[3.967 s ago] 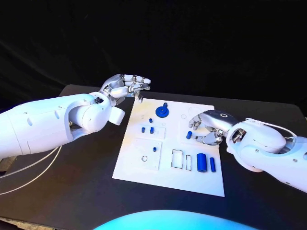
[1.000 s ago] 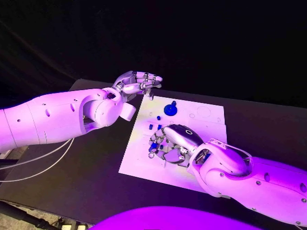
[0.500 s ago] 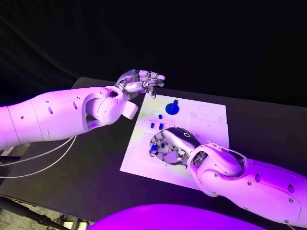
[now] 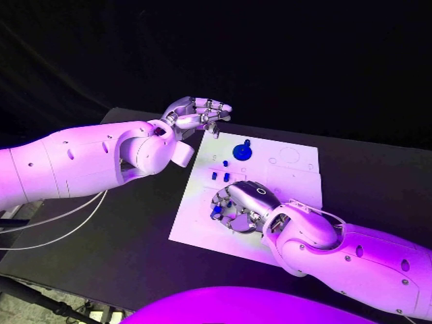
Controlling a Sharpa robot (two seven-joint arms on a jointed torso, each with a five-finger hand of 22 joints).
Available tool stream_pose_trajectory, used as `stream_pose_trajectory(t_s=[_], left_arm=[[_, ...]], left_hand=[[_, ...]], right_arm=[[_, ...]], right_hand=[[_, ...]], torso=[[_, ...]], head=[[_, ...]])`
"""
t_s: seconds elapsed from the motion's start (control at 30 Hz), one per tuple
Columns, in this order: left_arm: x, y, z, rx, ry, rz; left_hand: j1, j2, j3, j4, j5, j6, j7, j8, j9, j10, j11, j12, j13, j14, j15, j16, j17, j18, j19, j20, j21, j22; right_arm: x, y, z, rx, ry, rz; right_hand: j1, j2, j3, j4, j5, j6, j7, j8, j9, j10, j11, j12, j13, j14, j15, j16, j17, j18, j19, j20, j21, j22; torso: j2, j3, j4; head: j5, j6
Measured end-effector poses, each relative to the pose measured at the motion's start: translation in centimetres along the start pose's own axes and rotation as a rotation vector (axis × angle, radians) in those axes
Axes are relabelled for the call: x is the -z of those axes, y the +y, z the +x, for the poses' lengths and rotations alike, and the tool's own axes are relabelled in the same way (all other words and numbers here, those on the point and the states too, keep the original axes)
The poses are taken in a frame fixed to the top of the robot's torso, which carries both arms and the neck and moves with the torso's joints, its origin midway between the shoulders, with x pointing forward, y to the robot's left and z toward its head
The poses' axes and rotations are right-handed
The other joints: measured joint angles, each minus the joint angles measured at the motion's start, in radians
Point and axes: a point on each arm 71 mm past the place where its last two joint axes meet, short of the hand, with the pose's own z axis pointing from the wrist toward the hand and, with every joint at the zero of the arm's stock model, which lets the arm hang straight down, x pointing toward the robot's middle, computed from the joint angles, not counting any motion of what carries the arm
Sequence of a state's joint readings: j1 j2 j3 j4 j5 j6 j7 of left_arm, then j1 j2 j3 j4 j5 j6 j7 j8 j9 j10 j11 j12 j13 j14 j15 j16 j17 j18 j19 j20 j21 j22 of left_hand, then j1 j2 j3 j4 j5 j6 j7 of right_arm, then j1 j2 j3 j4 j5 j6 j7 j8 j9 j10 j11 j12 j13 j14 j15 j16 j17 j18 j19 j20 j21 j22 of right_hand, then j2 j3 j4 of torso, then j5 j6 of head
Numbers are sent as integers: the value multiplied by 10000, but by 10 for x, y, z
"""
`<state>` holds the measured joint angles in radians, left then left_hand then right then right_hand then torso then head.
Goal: Assemble the parts on the task board
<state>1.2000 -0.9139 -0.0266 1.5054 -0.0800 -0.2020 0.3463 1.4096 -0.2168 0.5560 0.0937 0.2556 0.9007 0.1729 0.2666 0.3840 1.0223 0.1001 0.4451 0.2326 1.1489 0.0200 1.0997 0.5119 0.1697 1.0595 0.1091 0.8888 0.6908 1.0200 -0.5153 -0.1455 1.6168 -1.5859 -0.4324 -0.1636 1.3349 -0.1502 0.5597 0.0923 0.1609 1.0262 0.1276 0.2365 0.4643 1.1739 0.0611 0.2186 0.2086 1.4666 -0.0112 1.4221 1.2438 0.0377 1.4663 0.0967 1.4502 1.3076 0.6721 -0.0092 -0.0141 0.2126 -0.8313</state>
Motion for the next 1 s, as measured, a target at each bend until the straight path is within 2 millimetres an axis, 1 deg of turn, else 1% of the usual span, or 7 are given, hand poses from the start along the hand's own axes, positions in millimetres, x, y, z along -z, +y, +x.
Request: stream_pose_trajectory(t_s=[0.27,0.4,0.67,0.9,1.0], left_arm=[[0,0,0,1,-6,-4],[0,0,-1,0,-11,-5],[1,0,-1,-3,-19,-9],[1,0,-1,-2,-18,-14],[1,0,-1,0,-16,-16]], left_hand=[[0,0,0,0,0,0,0,0,0,0,0,-1,-1,-36,36,0,0,0,0,0,0,0],[0,0,0,0,0,0,0,0,0,0,0,-1,-2,-37,36,0,0,0,0,0,0,1],[0,0,0,0,0,0,0,0,0,-58,-6,-5,2,-37,36,0,1,0,0,0,0,1],[0,0,0,0,0,0,0,0,0,-74,1,-5,8,-36,36,0,1,0,0,0,0,1],[0,0,0,0,0,0,0,0,0,-75,1,-5,7,-36,36,0,-8,0,0,0,1,1]], right_arm=[[-1,-1,2,107,123,13],[-1,-4,2,209,143,126],[0,-6,3,334,143,230],[0,-5,3,382,130,244],[-1,-4,3,400,161,240]], right_hand=[[-1,-1,-1,0,-2,-12,11,0,0,0,0,0,-1,0,0,0,0,1,0,0,0,-1],[-1,-1,-1,-1,-7,-14,13,0,0,0,0,0,-1,0,0,0,-1,0,0,0,0,-2],[-1,-2,-2,-1,-9,-38,34,0,0,0,1,0,-2,0,0,0,-1,1,0,0,0,-2],[-2,-3,-2,-1,-16,-51,42,2,0,0,1,0,-2,0,0,0,-2,0,0,0,0,-3],[-2,-3,-2,-1,1,-75,37,38,0,-1,1,0,-2,0,0,0,-2,0,0,0,-1,-3]], torso=[[-2,-2,3],[-2,-1,3],[0,8,1],[1,8,1],[1,1,1]], head=[[19,-7],[20,-6],[20,0],[25,12],[39,5]])
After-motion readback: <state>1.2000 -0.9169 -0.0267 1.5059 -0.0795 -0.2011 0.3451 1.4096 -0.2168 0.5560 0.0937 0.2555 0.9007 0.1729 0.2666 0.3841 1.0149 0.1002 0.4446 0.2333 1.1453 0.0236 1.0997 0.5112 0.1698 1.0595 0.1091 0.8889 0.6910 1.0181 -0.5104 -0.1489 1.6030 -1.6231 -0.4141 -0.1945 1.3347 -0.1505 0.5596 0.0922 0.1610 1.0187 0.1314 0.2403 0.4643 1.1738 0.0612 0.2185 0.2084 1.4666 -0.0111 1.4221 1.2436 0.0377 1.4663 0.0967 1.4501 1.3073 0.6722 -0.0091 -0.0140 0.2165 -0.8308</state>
